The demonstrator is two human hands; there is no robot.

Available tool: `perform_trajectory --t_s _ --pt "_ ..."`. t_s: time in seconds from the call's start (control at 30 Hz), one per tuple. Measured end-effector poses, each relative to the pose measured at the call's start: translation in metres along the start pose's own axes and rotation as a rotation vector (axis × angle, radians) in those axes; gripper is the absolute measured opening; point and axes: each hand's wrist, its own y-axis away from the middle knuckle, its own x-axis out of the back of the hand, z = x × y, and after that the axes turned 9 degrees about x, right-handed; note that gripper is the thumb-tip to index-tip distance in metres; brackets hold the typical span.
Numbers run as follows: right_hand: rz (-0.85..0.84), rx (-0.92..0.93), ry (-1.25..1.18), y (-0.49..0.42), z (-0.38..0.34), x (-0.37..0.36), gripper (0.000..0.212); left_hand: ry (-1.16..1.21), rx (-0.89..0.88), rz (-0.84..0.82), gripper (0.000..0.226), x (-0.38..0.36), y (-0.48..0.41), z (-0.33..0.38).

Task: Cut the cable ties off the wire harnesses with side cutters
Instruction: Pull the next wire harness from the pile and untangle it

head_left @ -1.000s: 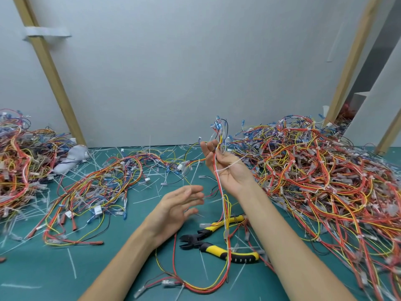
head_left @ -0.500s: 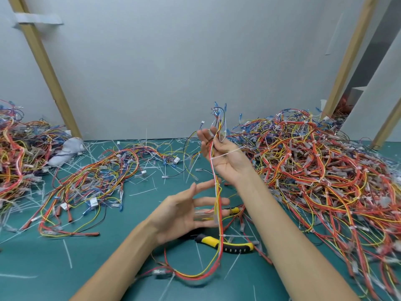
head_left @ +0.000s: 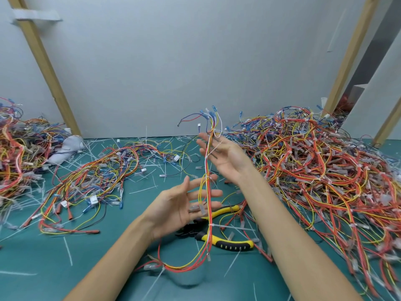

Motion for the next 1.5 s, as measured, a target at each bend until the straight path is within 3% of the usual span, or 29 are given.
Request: perform_trajectory --t_s 0.2,0.37,0.47,0.53,0.63,0.77,0.87,1.03,1.23,1.33,1.5 --pt "0.060 -0.016 0.561 0.002 0.007 0.007 0.014 -0.092 -0.112 0.021 0.080 0.006 -0.002 -0.002" --pt "0.112 -0.007 1.079 -0.001 0.001 0.014 0.031 -0.075 -0.142 0.113 0.078 0.008 -0.001 -0.001" --pt "0.182 0.068 1.195 0.002 -0.010 0.011 0.020 -0.043 -0.185 0.164 0.077 0.011 -0.002 0.001" --pt "0.213 0.121 1.265 0.005 -0.017 0.007 0.012 -0.037 -0.224 0.215 0.064 0.013 -0.002 0.001" --pt "0.095 -0.009 1.229 0.012 -0.029 -0.004 0.013 -0.033 -0.255 0.270 0.051 0.016 0.000 0.002" --pt "-0.321 -0.363 1.193 0.025 -0.038 -0.019 0.037 -0.039 -0.281 0.322 0.044 0.019 -0.002 0.003" --pt "-0.514 -0.442 1.206 0.029 -0.037 -0.026 0.044 -0.067 -0.279 0.342 0.038 0.020 -0.003 0.001" --pt "-0.692 -0.469 1.204 0.032 -0.030 -0.030 0.026 -0.102 -0.268 0.362 0.049 0.023 -0.003 -0.001" --pt "-0.689 -0.389 1.046 0.030 -0.033 -0.024 0.020 -0.092 -0.246 0.363 0.063 0.017 -0.004 0.000" --pt "-0.566 -0.298 0.919 0.026 -0.040 -0.018 0.023 -0.111 -0.190 0.278 0.051 0.013 -0.001 0.004" --pt "-0.324 -0.174 0.667 0.020 -0.049 -0.005 0.017 -0.230 -0.099 0.152 0.055 0.005 0.005 0.003"
